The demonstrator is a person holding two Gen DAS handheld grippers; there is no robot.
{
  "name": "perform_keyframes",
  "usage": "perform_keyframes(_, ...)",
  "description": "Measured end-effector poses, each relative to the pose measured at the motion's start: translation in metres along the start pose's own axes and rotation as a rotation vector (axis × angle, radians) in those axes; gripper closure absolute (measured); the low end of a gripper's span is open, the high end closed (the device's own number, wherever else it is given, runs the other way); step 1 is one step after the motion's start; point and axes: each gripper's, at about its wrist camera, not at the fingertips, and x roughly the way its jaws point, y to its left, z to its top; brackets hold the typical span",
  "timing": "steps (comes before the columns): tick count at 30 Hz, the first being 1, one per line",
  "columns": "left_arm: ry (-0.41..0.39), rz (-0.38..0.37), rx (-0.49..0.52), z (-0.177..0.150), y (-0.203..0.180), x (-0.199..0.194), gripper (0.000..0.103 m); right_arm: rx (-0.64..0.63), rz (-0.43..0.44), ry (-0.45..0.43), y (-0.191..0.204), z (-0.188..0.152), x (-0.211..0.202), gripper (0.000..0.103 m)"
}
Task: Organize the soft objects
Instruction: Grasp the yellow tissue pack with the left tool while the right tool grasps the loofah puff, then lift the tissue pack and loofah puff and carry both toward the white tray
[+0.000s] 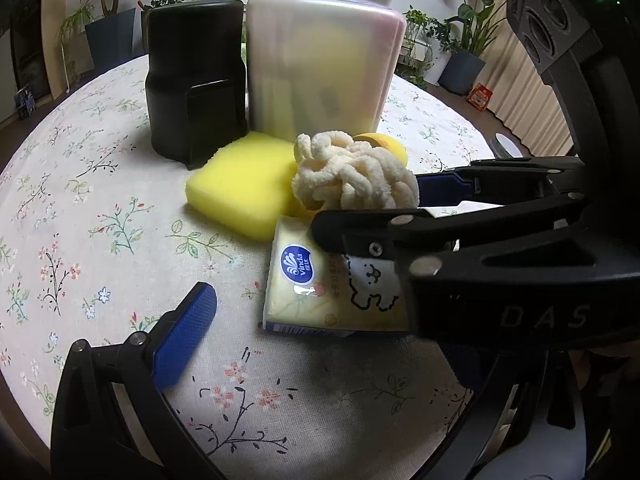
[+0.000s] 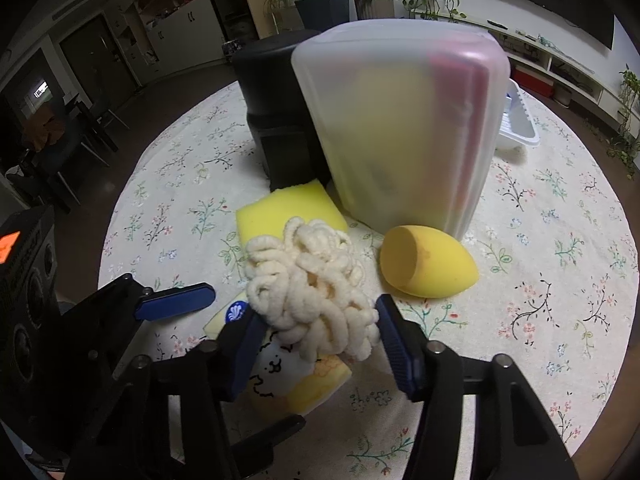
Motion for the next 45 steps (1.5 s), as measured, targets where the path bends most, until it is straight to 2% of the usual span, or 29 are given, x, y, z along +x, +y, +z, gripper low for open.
perform_keyframes(3, 0.0, 0.006, -0.002, 0.0, 0.0, 0.0, 0.002, 0.011, 0.008, -0.006, -0.001, -0.001, -0.002, 0.057)
perform_keyframes(5, -0.004, 0.008, 0.004, 0.001, -0.001, 0.0, 0.014, 0.017, 0.011, -0.007, -0.003, -0.002, -0.004, 0.061)
perform_keyframes(6, -0.007, 0.001, 0.007, 0.001, -0.002, -0.001, 0.025, 0.015, 0.012, -0.009, -0.003, -0.002, -0.005, 0.065)
perform_keyframes(7, -0.009, -0.002, 0.005, 0.001, -0.002, -0.001, 0.028, 0.014, 0.013, -0.01, -0.002, -0.003, -0.005, 0.067)
perform_keyframes(11, -0.007, -0.009, -0.009, 0.001, 0.001, -0.002, 0.029, -0.005, 0.001, -0.021, 0.001, -0.004, -0.008, 0.077)
perform_keyframes(15, -0.012, -0.023, -0.028, -0.002, 0.004, -0.005, 0.032, -0.017, 0.001, -0.031, 0.002, -0.005, -0.011, 0.082)
perform_keyframes(21, -0.018, -0.039, -0.051, -0.008, 0.009, -0.012, 0.036, -0.025, 0.003, -0.043, 0.004, -0.008, -0.014, 0.083)
perform_keyframes(34, -0.034, -0.066, -0.075, -0.021, 0.016, -0.025, 0.037, -0.014, 0.024, -0.087, 0.002, -0.018, -0.031, 0.085)
perform_keyframes(45, -0.047, -0.088, -0.091, -0.032, 0.024, -0.047, 0.037, 0.06, 0.011, -0.12, -0.022, -0.041, -0.06, 0.085)
